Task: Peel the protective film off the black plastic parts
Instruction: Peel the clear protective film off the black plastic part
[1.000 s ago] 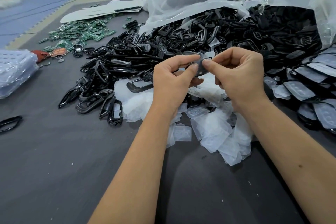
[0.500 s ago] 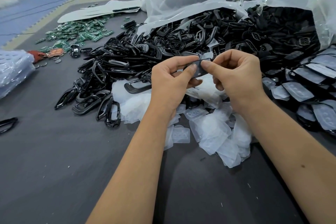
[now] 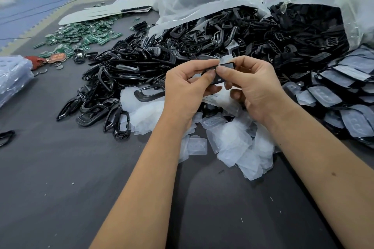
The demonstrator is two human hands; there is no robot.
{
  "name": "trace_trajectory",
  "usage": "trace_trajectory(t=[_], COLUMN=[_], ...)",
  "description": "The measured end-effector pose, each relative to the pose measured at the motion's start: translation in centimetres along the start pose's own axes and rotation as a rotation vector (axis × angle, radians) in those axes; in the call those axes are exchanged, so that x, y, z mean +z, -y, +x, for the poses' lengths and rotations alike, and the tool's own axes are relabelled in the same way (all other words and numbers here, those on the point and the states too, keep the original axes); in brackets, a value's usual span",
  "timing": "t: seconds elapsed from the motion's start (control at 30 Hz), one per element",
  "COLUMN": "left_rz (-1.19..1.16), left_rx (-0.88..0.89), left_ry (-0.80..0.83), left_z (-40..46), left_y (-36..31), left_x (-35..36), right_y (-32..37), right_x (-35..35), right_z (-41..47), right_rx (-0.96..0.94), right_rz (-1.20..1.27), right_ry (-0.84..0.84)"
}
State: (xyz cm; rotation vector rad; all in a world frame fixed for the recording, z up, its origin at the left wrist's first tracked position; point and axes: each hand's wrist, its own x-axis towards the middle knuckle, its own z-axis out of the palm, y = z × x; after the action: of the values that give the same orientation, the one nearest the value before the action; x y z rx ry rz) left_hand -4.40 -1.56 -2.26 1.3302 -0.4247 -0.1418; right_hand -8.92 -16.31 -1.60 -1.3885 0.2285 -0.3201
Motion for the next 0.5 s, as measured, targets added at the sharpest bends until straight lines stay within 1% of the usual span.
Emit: trace_trajectory(t=[0.2, 0.4, 0.5], left_rz=[-0.015, -0.007, 0.001], left_rx=[0.0, 0.003, -0.004], left_ry=[-0.018, -0.05, -0.082], left_z=[-0.05, 0.07, 0.13], left_y=[-0.11, 0.05, 0.1], left_x=[0.15, 0.09, 0.01], right_y=[0.08, -0.19, -0.1], right_x=[-0.17, 0.03, -0.09], right_z=[0.06, 0.04, 0.07], right_rx=[-0.038, -0.177, -0.169], right_rz=[0.018, -0.082, -0.05], right_ry=[-0.008, -0.038, -0.03])
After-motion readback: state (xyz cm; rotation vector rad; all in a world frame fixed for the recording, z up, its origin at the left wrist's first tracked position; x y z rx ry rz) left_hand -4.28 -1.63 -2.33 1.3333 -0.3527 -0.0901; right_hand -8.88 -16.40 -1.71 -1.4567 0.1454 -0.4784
